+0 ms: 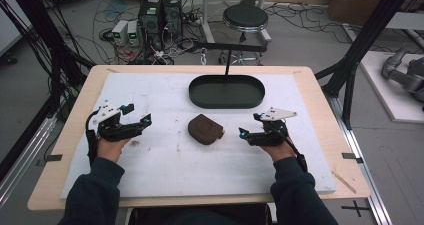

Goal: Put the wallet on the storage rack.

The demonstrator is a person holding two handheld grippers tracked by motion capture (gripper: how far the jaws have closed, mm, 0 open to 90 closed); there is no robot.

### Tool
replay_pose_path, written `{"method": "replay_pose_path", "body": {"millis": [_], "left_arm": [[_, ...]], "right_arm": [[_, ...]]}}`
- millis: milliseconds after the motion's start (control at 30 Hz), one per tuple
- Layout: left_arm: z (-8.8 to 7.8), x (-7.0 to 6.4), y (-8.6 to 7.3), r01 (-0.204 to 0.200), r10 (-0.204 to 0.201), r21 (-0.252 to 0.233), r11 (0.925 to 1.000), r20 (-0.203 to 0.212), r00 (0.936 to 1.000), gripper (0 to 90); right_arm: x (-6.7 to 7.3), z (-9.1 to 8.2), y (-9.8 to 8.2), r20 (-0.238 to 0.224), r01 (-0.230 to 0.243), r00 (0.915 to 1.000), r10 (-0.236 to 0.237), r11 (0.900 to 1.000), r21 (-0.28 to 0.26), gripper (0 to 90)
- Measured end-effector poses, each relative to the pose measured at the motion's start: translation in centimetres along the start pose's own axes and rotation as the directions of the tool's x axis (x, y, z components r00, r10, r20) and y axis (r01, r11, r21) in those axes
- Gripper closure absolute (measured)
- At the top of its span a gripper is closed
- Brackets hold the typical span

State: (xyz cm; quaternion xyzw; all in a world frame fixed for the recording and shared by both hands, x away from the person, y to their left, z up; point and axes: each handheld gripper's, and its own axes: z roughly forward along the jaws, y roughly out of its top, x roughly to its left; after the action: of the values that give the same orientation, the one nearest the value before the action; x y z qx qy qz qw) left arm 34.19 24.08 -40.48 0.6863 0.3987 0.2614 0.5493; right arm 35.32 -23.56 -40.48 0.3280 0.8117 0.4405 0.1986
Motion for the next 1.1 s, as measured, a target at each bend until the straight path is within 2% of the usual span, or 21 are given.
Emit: {"method": "replay_pose_path", "body": {"millis": [100, 233, 333, 433, 500, 533, 567, 633, 667, 767, 1000, 1033, 1100], "left_arm": [[-0.4, 0.3, -0.4, 0.002, -0.002, 0.008, 1.0000, -0.019, 0.9998, 20.0], [-1.0, 0.7, -0.8, 0.016, -0.016, 0.011, 0.9998, -0.038, 0.9992, 19.8], [-1.2, 0.8, -0.9, 0.025, -0.025, 0.008, 0.9997, -0.041, 0.9989, 19.8], [-1.3, 1.0, -1.4, 0.037, -0.036, 0.027, 0.9989, -0.051, 0.9981, 19.8], [-1.3, 1.1, -1.4, 0.044, -0.043, 0.022, 0.9988, -0.049, 0.9978, 19.8], [-1.3, 1.1, -1.4, 0.044, -0.043, 0.022, 0.9988, -0.049, 0.9978, 19.8], [-1.4, 1.2, -1.4, 0.047, -0.046, 0.017, 0.9987, -0.047, 0.9978, 19.8], [-1.4, 1.2, -1.5, 0.047, -0.046, 0.020, 0.9987, -0.040, 0.9981, 20.3], [-1.4, 1.2, -1.5, 0.047, -0.046, 0.020, 0.9987, -0.040, 0.9981, 20.5], [-1.4, 1.3, -1.5, 0.051, -0.051, 0.021, 0.9985, -0.034, 0.9981, 20.9], [-1.4, 1.4, -1.6, 0.055, -0.054, 0.026, 0.9982, -0.033, 0.9980, 21.2], [-1.4, 1.5, -1.6, 0.055, -0.054, 0.026, 0.9981, -0.037, 0.9979, 21.2], [-1.5, 1.5, -1.6, 0.057, -0.056, 0.025, 0.9980, -0.038, 0.9977, 21.3]], "right_arm": [[0.6, 1.2, 0.5, -0.038, -0.005, 0.9993, 0.005, 1.000, 0.007, 21.3], [1.1, 2.3, 1.3, -0.075, 0.024, 0.9969, -0.023, 1.000, 0.013, 21.2], [1.5, 3.0, 2.0, -0.083, 0.033, 0.9960, -0.032, 0.999, 0.010, 20.7], [2.3, 5.2, 3.3, -0.109, 0.024, 0.9938, -0.021, 0.999, 0.025, 20.5], [2.9, 6.5, 3.9, -0.130, 0.034, 0.9911, -0.028, 0.999, 0.038, 20.6], [2.9, 6.5, 3.9, -0.130, 0.034, 0.9911, -0.028, 0.999, 0.038, 20.6], [3.4, 7.7, 4.3, -0.140, 0.045, 0.9894, -0.037, 0.998, 0.053, 20.6], [3.8, 8.8, 4.7, -0.145, 0.034, 0.9892, -0.023, 0.997, 0.075, 20.6], [3.8, 8.8, 4.7, -0.145, 0.034, 0.9892, -0.023, 0.997, 0.075, 20.6], [4.4, 10.2, 4.9, -0.175, 0.036, 0.9844, -0.019, 0.995, 0.093, 20.5], [4.7, 11.3, 4.4, -0.173, 0.047, 0.9847, -0.018, 0.985, 0.163, 20.4], [4.5, 11.6, 4.2, -0.180, 0.031, 0.9836, 0.002, 0.983, 0.181, 17.7], [4.5, 11.9, 4.0, -0.187, 0.026, 0.9824, 0.010, 0.981, 0.191, 17.2]]}}
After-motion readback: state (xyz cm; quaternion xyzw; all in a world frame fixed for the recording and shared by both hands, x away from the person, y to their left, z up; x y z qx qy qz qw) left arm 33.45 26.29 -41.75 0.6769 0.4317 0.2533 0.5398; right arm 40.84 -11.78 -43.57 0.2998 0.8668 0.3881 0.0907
